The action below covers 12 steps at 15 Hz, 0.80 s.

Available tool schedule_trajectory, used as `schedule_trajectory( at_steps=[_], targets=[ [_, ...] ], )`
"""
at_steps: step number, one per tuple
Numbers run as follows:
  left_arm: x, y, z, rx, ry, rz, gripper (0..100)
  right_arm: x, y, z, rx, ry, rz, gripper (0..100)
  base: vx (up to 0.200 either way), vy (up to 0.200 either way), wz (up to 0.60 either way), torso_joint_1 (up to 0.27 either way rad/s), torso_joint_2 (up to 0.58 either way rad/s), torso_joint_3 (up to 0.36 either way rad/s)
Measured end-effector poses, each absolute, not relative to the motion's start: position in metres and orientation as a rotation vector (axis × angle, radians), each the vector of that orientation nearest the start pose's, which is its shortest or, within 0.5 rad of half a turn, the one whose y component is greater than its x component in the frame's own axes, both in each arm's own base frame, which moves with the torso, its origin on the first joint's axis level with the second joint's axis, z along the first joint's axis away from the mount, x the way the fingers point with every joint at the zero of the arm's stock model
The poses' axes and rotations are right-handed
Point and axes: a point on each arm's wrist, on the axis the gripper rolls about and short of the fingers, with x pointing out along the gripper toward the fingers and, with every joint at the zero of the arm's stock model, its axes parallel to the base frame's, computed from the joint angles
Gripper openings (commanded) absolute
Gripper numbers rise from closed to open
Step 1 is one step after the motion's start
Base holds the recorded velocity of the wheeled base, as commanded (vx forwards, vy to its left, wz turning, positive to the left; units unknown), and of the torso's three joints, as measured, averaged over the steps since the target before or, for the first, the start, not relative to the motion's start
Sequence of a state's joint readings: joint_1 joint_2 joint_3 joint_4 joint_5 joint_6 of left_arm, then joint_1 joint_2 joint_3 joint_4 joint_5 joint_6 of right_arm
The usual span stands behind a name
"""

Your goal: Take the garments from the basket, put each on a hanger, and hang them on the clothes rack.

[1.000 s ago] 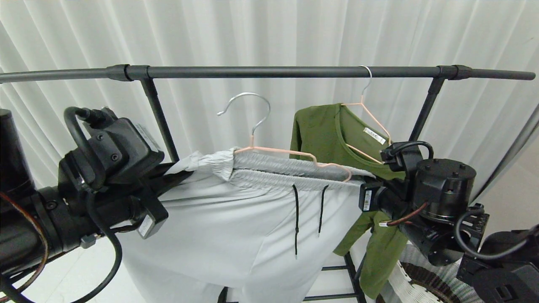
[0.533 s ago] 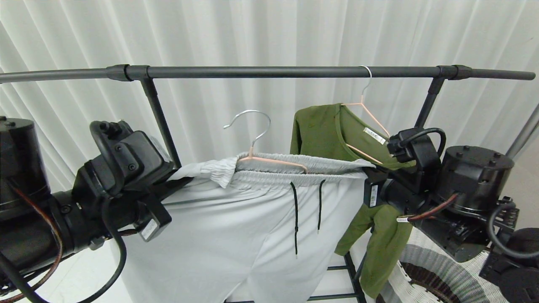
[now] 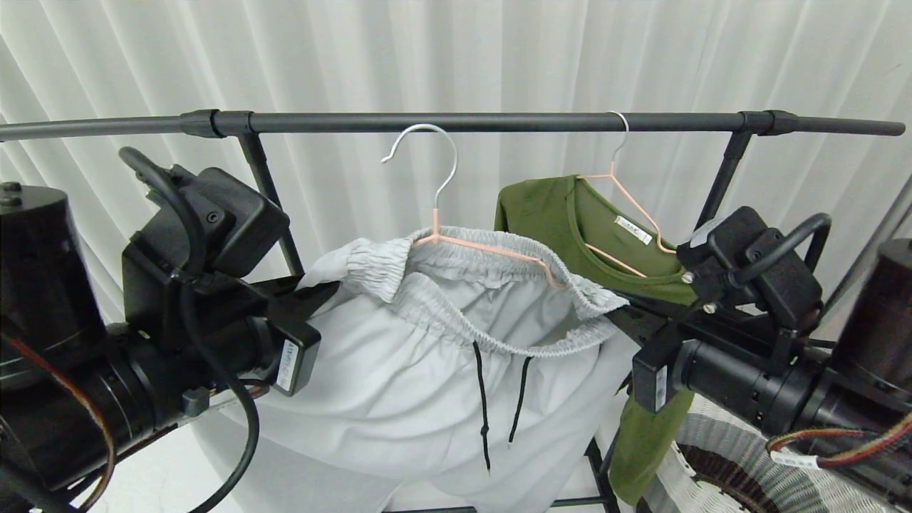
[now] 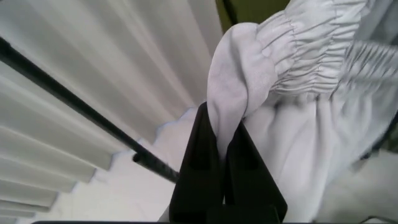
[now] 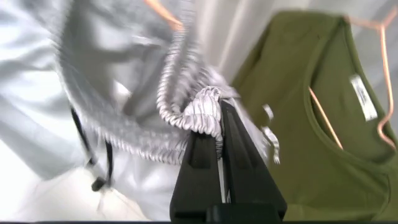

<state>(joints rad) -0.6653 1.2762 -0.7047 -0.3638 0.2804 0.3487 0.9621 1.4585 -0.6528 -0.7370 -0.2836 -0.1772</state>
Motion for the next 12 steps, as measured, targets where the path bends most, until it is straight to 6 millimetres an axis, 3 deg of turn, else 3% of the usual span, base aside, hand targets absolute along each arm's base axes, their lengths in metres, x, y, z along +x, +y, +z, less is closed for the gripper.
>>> schedule_trajectory(
  at_steps=[1, 2, 7, 12],
  targets=[
    [0.159, -0.122, 0.237, 0.426, 0.103, -0.423, 0, 0.140, 0.196, 0.217, -0.216, -0.007, 0.698, 0, 0.000, 0.000, 0.00, 0.000, 0.00, 0.000],
    [0.158, -0.124, 0.239, 0.416, 0.082, -0.426, 0, 0.136, 0.195, 0.215, -0.223, -0.003, 0.709, 100, 0.000, 0.000, 0.00, 0.000, 0.00, 0.000],
    [0.157, -0.126, 0.244, 0.394, 0.044, -0.421, 0, 0.130, 0.189, 0.213, -0.249, 0.013, 0.717, 100, 0.000, 0.000, 0.00, 0.000, 0.00, 0.000],
    [0.153, -0.126, 0.245, 0.380, -0.003, -0.488, 0, 0.132, 0.161, 0.218, -0.321, 0.100, 0.713, 100, 0.000, 0.000, 0.00, 0.000, 0.00, 0.000]
  ],
)
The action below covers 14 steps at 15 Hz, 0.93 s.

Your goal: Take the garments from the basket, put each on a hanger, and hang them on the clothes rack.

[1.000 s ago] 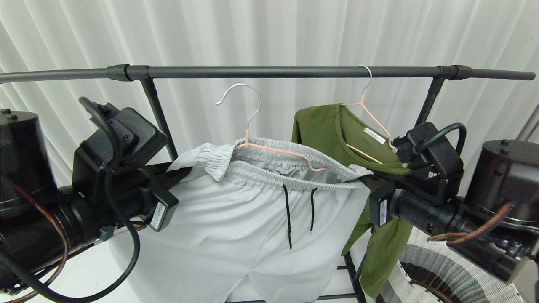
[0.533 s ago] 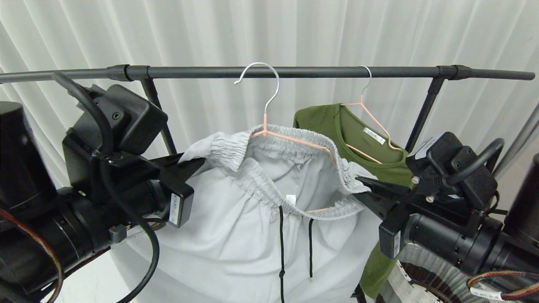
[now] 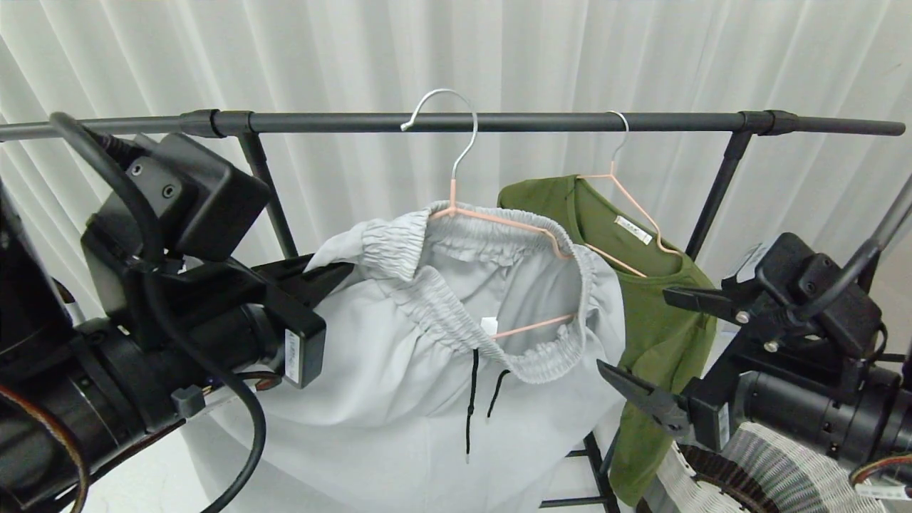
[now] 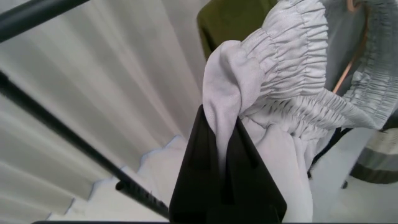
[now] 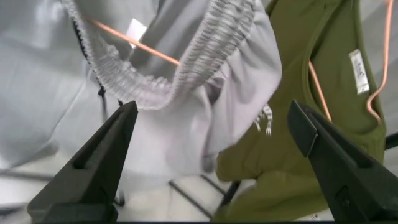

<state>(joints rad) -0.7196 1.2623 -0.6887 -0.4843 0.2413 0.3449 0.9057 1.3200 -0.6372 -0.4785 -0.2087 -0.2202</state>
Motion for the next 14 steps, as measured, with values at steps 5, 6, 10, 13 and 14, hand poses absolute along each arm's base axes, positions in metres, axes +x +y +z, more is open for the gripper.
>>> schedule_trajectory(
  at_steps=[5, 6, 10, 13, 14],
  targets=[
    [0.147, -0.123, 0.243, 0.383, -0.013, -0.537, 0, 0.145, 0.146, 0.262, -0.350, 0.070, 0.840, 100, 0.000, 0.000, 0.00, 0.000, 0.00, 0.000],
    [0.146, -0.123, 0.243, 0.383, -0.014, -0.540, 0, 0.147, 0.147, 0.269, -0.354, 0.072, 0.872, 100, 0.000, 0.000, 0.00, 0.000, 0.00, 0.000],
    [0.140, -0.126, 0.243, 0.384, -0.025, -0.572, 0, 0.166, 0.168, 0.278, -0.381, 0.089, 0.999, 100, 0.000, 0.000, 0.00, 0.000, 0.00, 0.000],
    [0.135, -0.127, 0.242, 0.419, -0.043, -0.591, 0, 0.179, 0.188, 0.274, -0.392, 0.112, 1.036, 100, 0.000, 0.000, 0.00, 0.000, 0.00, 0.000],
    [0.132, -0.127, 0.241, 0.432, -0.046, -0.602, 0, 0.183, 0.194, 0.271, -0.393, 0.122, 1.039, 100, 0.000, 0.000, 0.00, 0.000, 0.00, 0.000]
  ],
)
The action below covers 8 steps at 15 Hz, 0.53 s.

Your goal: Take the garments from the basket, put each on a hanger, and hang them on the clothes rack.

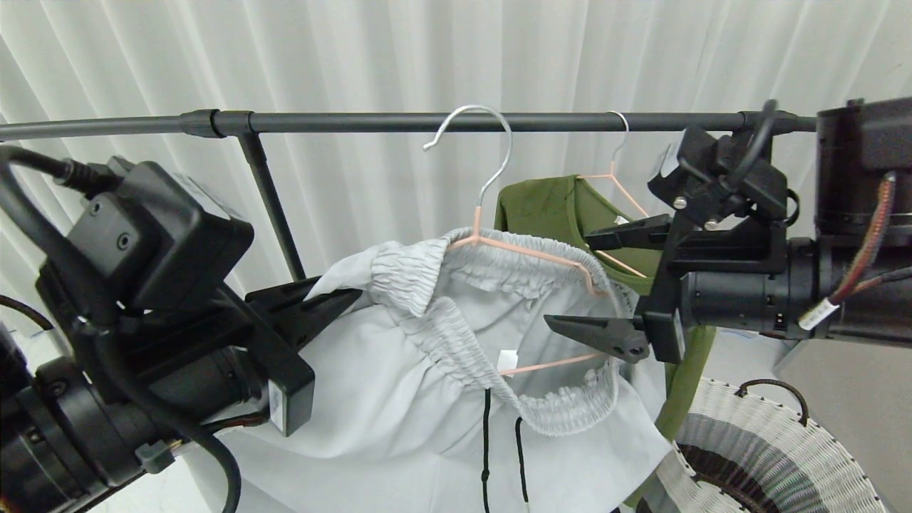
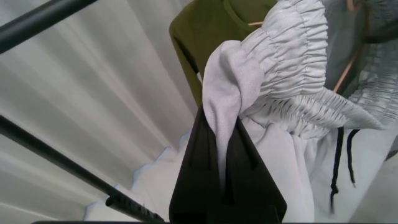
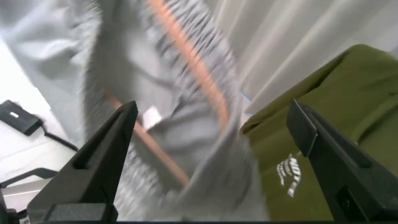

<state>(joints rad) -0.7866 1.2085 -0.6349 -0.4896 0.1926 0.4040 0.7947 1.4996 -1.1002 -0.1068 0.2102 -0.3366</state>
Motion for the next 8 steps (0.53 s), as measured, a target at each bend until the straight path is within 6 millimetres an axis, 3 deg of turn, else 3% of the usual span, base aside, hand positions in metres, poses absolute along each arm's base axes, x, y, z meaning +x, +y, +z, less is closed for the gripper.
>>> schedule_trajectory(
  at_steps=[8],
  targets=[
    [0.126, -0.126, 0.238, 0.423, -0.083, -0.618, 0, 0.196, 0.214, 0.255, -0.375, 0.202, 1.073, 100, 0.000, 0.000, 0.00, 0.000, 0.00, 0.000]
  ],
)
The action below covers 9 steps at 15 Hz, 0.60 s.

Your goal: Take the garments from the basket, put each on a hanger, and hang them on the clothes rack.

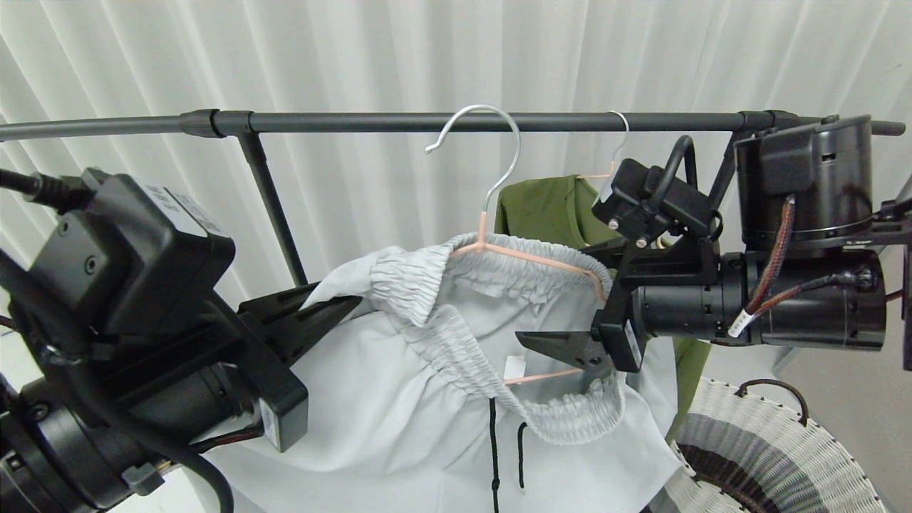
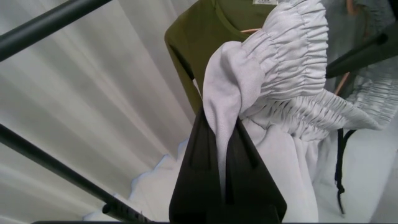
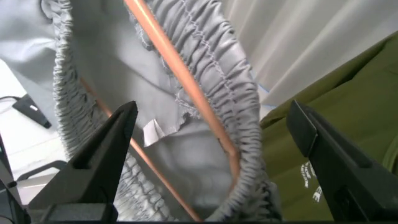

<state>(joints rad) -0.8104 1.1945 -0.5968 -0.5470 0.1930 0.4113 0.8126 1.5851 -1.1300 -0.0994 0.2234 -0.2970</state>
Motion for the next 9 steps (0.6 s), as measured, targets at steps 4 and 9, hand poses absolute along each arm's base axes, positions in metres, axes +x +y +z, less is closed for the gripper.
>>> schedule_trajectory(
  at_steps=[4, 9],
  targets=[
    [0.1262, -0.1263, 0.2380, 0.423, -0.083, -0.618, 0, 0.1969, 0.2150, 0.2541, -0.377, 0.205, 1.069, 0, 0.000, 0.000, 0.00, 0.000, 0.00, 0.000],
    [0.1263, -0.1264, 0.2379, 0.424, -0.083, -0.618, 0, 0.1978, 0.2149, 0.2550, -0.386, 0.192, 1.049, 0, 0.000, 0.000, 0.00, 0.000, 0.00, 0.000]
  ],
)
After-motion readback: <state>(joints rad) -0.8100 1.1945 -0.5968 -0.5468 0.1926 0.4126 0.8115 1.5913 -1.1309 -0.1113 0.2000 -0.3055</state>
